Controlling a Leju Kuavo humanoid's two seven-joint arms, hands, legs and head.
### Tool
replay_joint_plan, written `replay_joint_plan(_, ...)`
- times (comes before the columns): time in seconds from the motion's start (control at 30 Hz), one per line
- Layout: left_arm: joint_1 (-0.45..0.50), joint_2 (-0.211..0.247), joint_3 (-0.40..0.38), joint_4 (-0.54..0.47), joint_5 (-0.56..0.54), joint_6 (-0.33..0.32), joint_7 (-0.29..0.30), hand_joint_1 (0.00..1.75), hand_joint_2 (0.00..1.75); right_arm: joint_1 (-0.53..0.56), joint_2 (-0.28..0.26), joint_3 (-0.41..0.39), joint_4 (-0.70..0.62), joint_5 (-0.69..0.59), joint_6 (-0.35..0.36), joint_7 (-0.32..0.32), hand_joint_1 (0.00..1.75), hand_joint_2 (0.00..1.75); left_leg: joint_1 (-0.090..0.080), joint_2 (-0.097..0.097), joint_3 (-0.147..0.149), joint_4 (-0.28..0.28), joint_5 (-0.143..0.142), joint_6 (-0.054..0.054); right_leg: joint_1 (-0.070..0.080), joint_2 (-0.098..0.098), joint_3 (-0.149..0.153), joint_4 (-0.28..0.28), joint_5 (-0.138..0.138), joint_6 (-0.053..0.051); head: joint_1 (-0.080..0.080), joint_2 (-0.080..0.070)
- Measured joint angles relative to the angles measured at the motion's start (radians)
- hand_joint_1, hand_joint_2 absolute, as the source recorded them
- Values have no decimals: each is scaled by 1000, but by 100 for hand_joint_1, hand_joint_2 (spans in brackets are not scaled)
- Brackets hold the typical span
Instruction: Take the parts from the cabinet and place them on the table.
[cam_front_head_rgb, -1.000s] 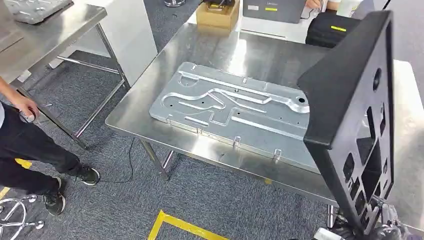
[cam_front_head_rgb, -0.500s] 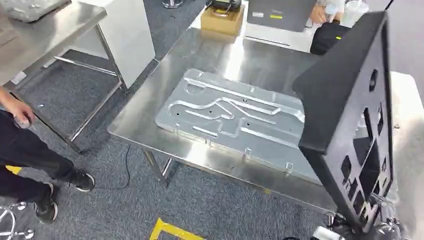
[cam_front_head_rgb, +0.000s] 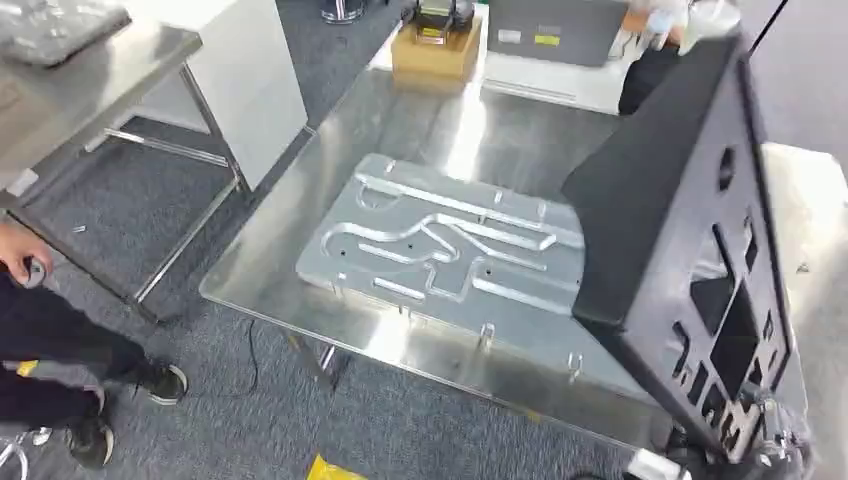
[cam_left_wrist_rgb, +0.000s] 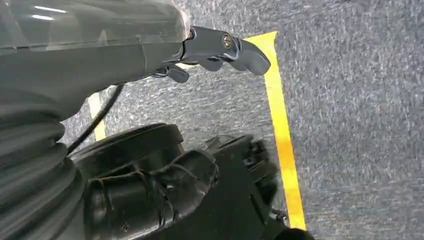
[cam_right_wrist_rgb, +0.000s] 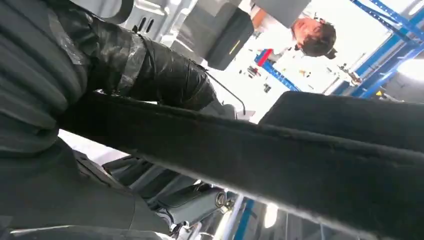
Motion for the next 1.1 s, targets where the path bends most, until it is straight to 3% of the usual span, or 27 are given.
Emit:
replay_joint_plan(0.03,0,0,0,0,1,5,-1,0,175,0,-1,0,0,0,0,0,175,175,6,0,-47,67,-30,-3,0,0,1,0,-5,0,0,0)
replay_joint_plan(0.07,0,0,0,0,1,14,0,0,175,0,-1,0,0,0,0,0,175,175,10,0,-79,105,-38,-8,-1,0,2,0,-8,0,0,0)
replay_joint_plan(0.1,2,0,1,0,1,26,3,0,175,0,-1,0,0,0,0,0,175,175,14,0,-92,103,-20,-12,-2,2,6,0,-11,1,0,0)
replay_joint_plan(0.13,3,1,1,0,1,35,9,0,175,0,-1,0,0,1,0,0,175,175,17,1,-86,63,22,-15,-5,3,12,1,-16,4,-1,0)
replay_joint_plan(0.2,2,1,1,0,-2,38,16,0,175,-3,-2,0,0,4,0,0,175,175,23,1,-32,-108,151,-22,-9,3,32,1,-30,14,-1,0)
replay_joint_plan(0.23,3,1,1,1,-2,29,16,0,175,-7,-3,0,1,7,0,0,175,175,23,1,-21,-138,155,-23,-9,3,33,1,-34,20,1,0)
replay_joint_plan(0.27,1,1,1,2,-3,22,12,0,175,-12,-3,0,1,13,0,2,175,175,13,4,-34,-154,108,-16,-7,4,33,7,-36,25,-3,0)
replay_joint_plan(0.3,-3,1,0,1,-5,13,8,0,175,-18,-3,0,1,19,0,7,141,175,13,5,-28,-147,136,-1,-6,3,30,7,-40,33,-2,0)
replay_joint_plan(0.4,0,3,-1,2,-14,-11,-4,0,175,-33,-14,2,2,40,0,18,138,175,16,4,-19,-158,154,22,-6,2,39,4,-51,52,-3,0)
replay_joint_plan(0.43,-1,3,-2,2,-18,-16,-6,0,175,-41,-20,4,4,50,0,24,138,175,16,4,-15,-162,155,28,-11,1,36,24,-64,54,-2,0)
replay_joint_plan(0.47,-3,3,-2,2,-19,-19,-7,0,175,-50,-25,11,7,66,0,30,138,175,16,5,-15,-163,154,35,-10,2,9,77,-98,54,-2,0)
replay_joint_plan(0.53,-6,3,-2,2,-20,-21,-8,0,175,-62,-33,19,15,90,0,39,138,175,11,6,-15,-163,151,41,-9,2,-74,235,-167,58,-2,0)
replay_joint_plan(0.57,-6,3,-2,1,-20,-21,-8,0,175,-63,-37,23,21,94,0,40,138,175,9,4,-15,-163,150,43,-9,2,-111,299,-179,59,-2,0)
replay_joint_plan(0.6,-5,3,-2,1,-20,-21,-8,0,175,-64,-39,27,25,95,0,40,138,175,6,2,-13,-162,148,45,-9,2,-124,310,-165,57,-2,0)
replay_joint_plan(0.63,-5,3,-2,2,-20,-21,-8,0,175,-67,-42,27,27,96,0,41,138,175,4,0,-9,-162,146,45,-8,2,-113,275,-129,54,-2,0)
replay_joint_plan(0.7,-4,3,-2,2,-20,-21,-8,0,175,-74,-46,29,29,96,0,42,138,175,1,-4,2,-162,141,44,-5,2,-45,110,-25,41,-2,0)
replay_joint_plan(0.73,-4,3,-2,2,-20,-22,-8,0,175,-78,-47,31,29,96,0,43,141,175,1,-4,4,-162,138,42,-1,1,-17,36,-2,32,-1,0)
replay_joint_plan(0.77,-6,2,-2,2,-20,-22,-8,0,175,-80,-48,34,31,96,0,45,138,175,-6,-4,2,-160,136,37,6,1,-10,22,-13,30,-2,0)
replay_joint_plan(0.83,-6,2,-2,2,-20,-21,-7,0,175,-82,-50,40,31,105,0,45,140,175,-3,-4,-1,-163,137,28,8,4,-12,16,-13,29,-2,0)
replay_joint_plan(0.87,-6,2,-2,2,-20,-21,-4,0,0,-83,-52,42,31,120,0,45,140,175,-2,-3,1,-167,139,24,8,6,-12,15,-12,29,-3,0)
replay_joint_plan(0.93,-7,2,-2,2,-22,-10,5,0,0,-96,-52,42,31,183,0,45,141,175,-4,-2,-1,-151,122,11,-5,3,-1,-6,-3,16,-3,0)
replay_joint_plan(0.97,-7,2,-3,2,-26,-4,11,0,0,-111,-52,42,31,226,0,50,140,175,-2,0,-22,-105,91,7,-6,3,0,-8,-2,11,-4,0)
replay_joint_plan(1.03,-8,2,-8,2,-36,3,22,0,0,-145,-52,42,37,329,1,69,140,175,4,0,-98,46,22,0,-5,2,-1,-6,-3,9,-4,0)
replay_joint_plan(1.07,-8,2,-12,2,-44,6,27,0,0,-163,-52,41,41,386,1,81,140,175,6,0,-134,114,2,-3,-4,2,-1,-6,-3,9,-4,0)
replay_joint_plan(1.1,-7,3,-16,2,-48,6,31,0,0,-182,-52,40,46,436,1,89,140,175,7,0,-150,140,7,-5,-5,2,-1,-5,-4,8,-4,0)
